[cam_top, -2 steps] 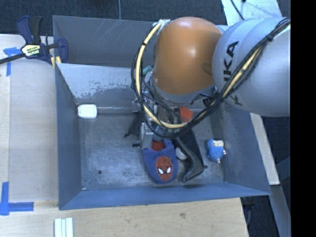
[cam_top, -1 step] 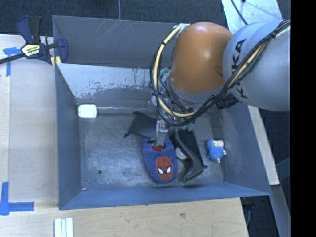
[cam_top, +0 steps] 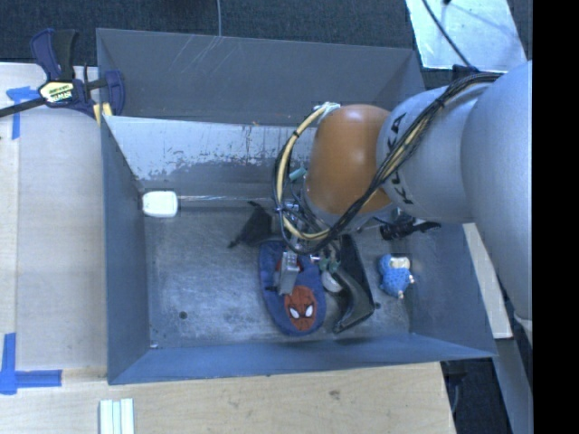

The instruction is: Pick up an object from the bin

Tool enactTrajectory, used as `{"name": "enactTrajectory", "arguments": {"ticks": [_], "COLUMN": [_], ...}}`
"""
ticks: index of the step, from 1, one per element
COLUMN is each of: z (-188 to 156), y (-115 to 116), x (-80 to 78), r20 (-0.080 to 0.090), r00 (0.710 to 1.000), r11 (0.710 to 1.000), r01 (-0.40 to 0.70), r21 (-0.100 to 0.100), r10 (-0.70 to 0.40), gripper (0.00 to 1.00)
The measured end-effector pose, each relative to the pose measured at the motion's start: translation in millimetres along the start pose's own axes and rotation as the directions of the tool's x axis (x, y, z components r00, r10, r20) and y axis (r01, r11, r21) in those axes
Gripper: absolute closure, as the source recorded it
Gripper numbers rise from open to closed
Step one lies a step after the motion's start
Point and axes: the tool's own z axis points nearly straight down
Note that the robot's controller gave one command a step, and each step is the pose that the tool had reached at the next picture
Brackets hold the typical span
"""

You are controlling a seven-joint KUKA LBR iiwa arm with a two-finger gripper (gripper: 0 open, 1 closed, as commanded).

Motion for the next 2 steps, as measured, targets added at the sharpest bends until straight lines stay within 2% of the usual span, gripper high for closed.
{"name": "enactTrajectory", "arguments": {"ticks": [1,2], "z": [-5,-157], "y": [1,16], "x": [-3.2,-54.6], "r20": [0.01,0.018], "r00": [1.0,1.0], "r11": [1.0,1.0], "r01": [0.001,0.022], "r21": [-0.001,-0.003], "r10": [-0.001,-0.022], "gripper": [1.0,1.0]}}
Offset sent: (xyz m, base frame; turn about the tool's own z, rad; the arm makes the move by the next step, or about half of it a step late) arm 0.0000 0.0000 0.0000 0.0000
